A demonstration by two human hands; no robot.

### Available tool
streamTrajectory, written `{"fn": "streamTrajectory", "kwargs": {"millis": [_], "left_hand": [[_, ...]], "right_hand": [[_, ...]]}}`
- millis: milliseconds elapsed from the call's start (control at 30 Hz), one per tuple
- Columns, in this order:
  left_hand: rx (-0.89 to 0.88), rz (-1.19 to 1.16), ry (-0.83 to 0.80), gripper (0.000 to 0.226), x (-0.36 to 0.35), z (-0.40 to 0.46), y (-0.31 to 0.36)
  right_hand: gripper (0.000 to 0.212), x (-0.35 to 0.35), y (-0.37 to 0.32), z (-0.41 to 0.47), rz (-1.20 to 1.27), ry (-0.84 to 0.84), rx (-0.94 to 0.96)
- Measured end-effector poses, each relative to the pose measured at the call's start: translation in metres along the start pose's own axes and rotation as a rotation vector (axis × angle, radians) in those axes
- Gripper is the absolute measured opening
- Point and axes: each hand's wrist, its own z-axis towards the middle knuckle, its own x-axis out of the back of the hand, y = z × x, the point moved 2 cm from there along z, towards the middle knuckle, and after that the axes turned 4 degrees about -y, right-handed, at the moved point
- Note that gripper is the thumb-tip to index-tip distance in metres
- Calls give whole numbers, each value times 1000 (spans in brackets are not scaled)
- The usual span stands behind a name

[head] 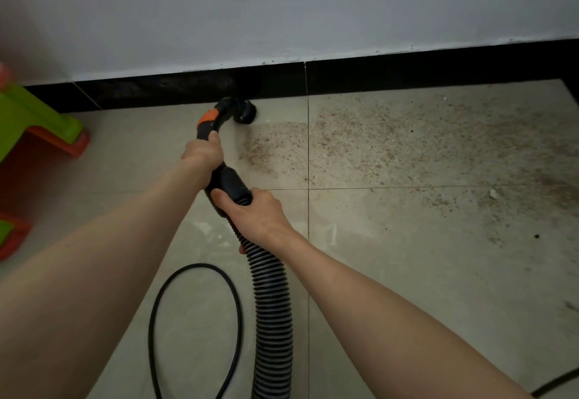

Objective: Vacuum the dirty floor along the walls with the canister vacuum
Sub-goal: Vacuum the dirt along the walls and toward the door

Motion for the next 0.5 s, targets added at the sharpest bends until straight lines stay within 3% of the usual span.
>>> {"fn": "streamTrajectory", "kwargs": {"millis": [233, 500], "left_hand": [[69, 17, 33, 55, 16, 1, -19], [71, 22, -1, 54, 10, -8, -16]], "right_hand": [[45, -14, 2, -4, 22, -89, -3], [49, -10, 6, -18, 5, -42, 8]]}}
